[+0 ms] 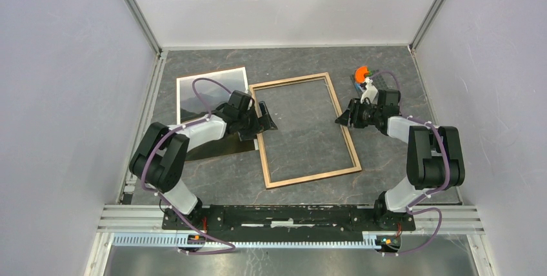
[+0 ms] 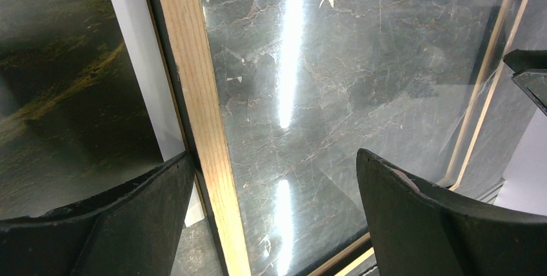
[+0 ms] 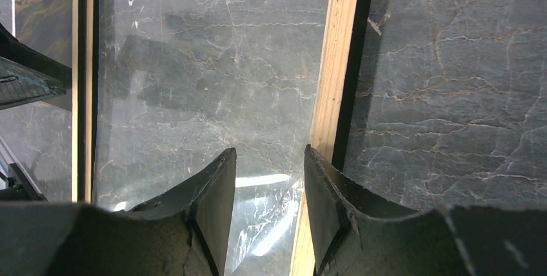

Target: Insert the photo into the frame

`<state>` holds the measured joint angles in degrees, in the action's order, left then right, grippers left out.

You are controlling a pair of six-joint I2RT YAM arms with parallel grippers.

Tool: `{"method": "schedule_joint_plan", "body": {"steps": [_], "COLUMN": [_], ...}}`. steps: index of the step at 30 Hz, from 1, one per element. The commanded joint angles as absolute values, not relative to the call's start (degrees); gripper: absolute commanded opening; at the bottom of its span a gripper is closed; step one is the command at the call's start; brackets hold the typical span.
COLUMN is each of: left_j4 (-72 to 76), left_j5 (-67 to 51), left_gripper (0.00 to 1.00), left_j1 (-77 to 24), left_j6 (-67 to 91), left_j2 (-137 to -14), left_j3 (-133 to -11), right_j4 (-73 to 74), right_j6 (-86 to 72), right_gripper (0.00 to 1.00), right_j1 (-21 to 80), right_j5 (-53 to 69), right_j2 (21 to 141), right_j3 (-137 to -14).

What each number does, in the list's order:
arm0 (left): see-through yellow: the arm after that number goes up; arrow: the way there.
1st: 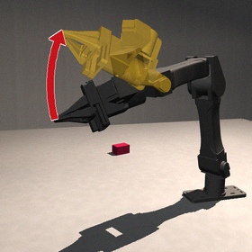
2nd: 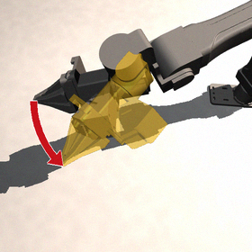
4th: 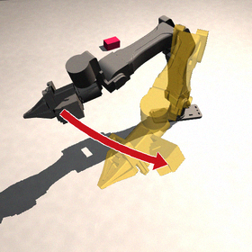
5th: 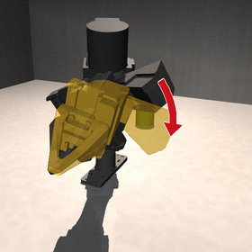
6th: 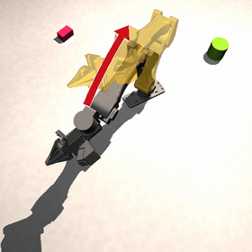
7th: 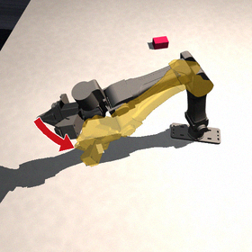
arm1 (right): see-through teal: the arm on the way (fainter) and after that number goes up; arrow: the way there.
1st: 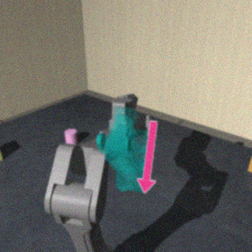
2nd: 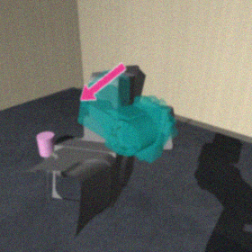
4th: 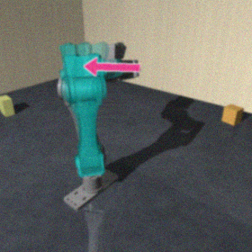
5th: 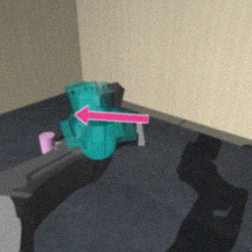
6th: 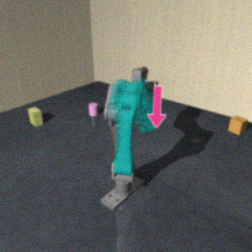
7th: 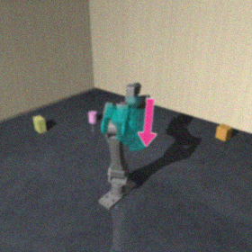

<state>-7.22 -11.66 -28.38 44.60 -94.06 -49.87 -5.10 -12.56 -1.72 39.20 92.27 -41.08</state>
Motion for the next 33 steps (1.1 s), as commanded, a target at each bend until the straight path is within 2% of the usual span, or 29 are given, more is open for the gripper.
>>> {"method": "schedule_joint_plan", "body": {"steps": [1,8,15,22,25,33], "left_j4": [-1.72,-1.71,-5.56,-11.61,-12.54,-10.71], "left_j5": [-13.97,-14.14,-11.47,-6.44,-6.70,-12.17], "left_gripper": [1.00,1.00,1.00,1.00,1.00,1.00], "left_j1": [-31.23,-33.07,-33.32,-32.35,-32.28,-30.63], "left_j6": [47.63,48.07,46.18,41.83,41.91,44.22], "left_j2": [-98.02,-99.12,-96.98,-90.95,-89.40,-86.89], "left_j3": [-52.26,-54.35,-55.05,-54.84,-54.68,-52.38], "right_j4": [-4.72,-3.02,7.91,14.64,15.93,14.61], "right_j6": [-16.79,-16.15,-8.37,-6.39,-5.34,-4.77], "right_gripper": [0.48,0.48,0.49,0.68,0.69,0.70], "right_j1": [0.28,-2.90,-4.57,-4.57,-4.49,-2.24], "right_j5": [48.32,47.22,35.12,24.48,19.40,18.39], "right_j2": [92.16,89.26,86.45,80.82,80.01,80.81], "right_j3": [-38.38,-37.13,-41.46,-47.01,-47.91,-46.67]}}
